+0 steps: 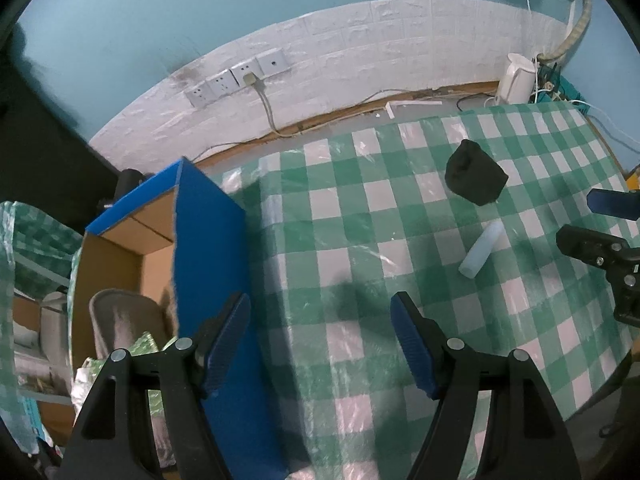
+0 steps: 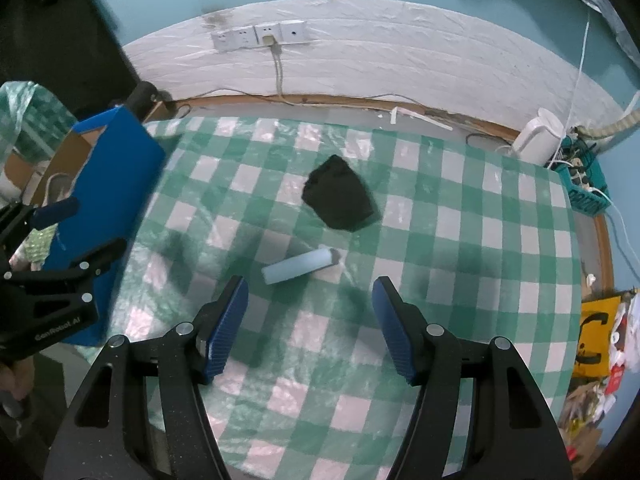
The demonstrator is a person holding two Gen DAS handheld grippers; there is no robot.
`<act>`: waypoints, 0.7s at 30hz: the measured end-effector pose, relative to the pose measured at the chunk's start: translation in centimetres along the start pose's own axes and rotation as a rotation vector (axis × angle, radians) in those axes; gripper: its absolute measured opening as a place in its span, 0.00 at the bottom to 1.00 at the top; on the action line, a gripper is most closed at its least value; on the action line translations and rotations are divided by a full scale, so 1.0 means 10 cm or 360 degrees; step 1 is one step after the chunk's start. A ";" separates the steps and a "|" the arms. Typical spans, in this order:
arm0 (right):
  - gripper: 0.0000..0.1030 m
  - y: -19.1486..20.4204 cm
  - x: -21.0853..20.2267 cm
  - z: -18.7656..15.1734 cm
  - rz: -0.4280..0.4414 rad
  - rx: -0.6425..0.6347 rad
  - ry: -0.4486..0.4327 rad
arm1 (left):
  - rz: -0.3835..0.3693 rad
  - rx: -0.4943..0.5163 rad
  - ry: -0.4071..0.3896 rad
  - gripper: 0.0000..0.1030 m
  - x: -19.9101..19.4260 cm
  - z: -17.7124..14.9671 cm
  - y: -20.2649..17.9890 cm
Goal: Organize soft objects
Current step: 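Move both tools back over the black sock and white foam tube, then grasp the black sock with the right tool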
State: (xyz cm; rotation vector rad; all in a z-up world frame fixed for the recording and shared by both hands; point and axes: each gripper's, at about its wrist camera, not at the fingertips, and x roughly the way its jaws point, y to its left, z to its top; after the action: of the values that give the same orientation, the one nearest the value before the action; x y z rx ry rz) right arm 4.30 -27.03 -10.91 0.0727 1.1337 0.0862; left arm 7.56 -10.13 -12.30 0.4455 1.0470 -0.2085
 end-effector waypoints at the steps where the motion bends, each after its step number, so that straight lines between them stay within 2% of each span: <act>1: 0.63 -0.02 0.03 0.02 -0.0002 0.0001 0.0003 | -0.0002 0.0000 0.0008 0.72 0.03 0.02 -0.02; 12: 0.64 -0.11 0.49 0.34 -0.0041 -0.0047 0.0051 | -0.0021 0.0013 0.0026 0.72 0.38 0.33 -0.17; 18: 0.64 -0.06 0.71 0.51 -0.0077 -0.0134 0.0089 | -0.0051 -0.0052 0.0058 0.72 0.58 0.49 -0.15; 21: 0.64 -0.04 0.81 0.59 -0.0104 -0.0188 0.0093 | -0.0030 -0.0043 0.0055 0.72 0.67 0.55 -0.16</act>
State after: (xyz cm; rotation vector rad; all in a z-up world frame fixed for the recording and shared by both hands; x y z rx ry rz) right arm 13.10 -26.65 -15.75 -0.0722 1.1861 0.0976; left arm 14.61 -13.76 -16.21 0.4161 1.0869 -0.2035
